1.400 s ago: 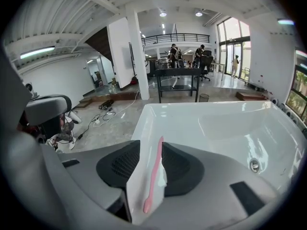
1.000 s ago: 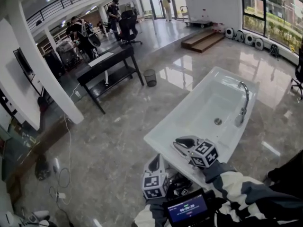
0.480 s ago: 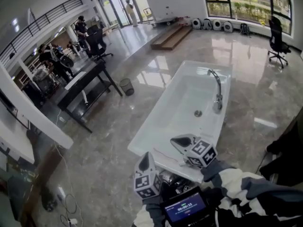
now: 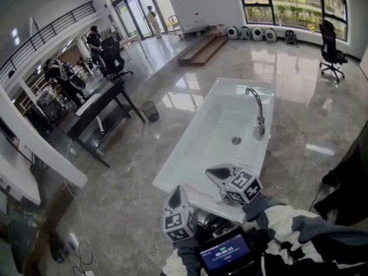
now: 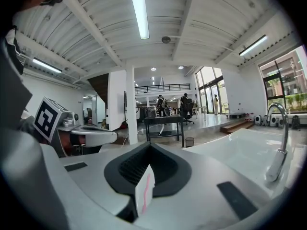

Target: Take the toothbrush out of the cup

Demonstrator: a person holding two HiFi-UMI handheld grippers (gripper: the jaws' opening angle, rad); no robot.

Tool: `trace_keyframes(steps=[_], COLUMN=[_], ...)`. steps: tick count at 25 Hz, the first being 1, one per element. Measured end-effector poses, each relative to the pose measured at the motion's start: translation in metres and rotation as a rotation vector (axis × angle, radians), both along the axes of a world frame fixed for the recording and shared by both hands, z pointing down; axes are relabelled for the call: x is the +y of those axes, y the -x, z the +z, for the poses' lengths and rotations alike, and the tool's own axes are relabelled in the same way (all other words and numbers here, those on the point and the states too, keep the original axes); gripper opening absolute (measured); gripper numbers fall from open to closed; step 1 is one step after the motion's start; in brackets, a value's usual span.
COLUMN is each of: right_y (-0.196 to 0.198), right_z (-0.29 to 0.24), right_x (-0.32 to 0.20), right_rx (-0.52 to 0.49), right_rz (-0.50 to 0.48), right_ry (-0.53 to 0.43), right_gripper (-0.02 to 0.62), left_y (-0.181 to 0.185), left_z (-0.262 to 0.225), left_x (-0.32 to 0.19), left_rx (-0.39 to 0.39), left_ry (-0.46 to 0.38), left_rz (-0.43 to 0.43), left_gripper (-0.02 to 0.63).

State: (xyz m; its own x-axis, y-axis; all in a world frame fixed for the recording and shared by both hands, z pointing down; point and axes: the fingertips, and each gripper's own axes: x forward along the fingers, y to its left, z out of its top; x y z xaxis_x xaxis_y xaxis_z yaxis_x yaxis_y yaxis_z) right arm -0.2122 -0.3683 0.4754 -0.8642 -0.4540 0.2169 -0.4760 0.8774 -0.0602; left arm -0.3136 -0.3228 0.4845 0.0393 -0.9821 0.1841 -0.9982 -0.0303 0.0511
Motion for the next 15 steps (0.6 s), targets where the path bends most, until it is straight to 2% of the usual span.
trace_keyframes(steps=[15], right_y=[0.0027], right_z=[-0.0088], right_x=[0.0056], right_rx=[-0.001], right_rz=[-0.019], right_ry=[-0.009], right_gripper=[0.006], left_y=[-0.0009], left_z=[-0.0061], left_x=[0.0042], left_rx=[-0.005], left_ry=[-0.006], left_rz=[-0.004], left_gripper=[0.005])
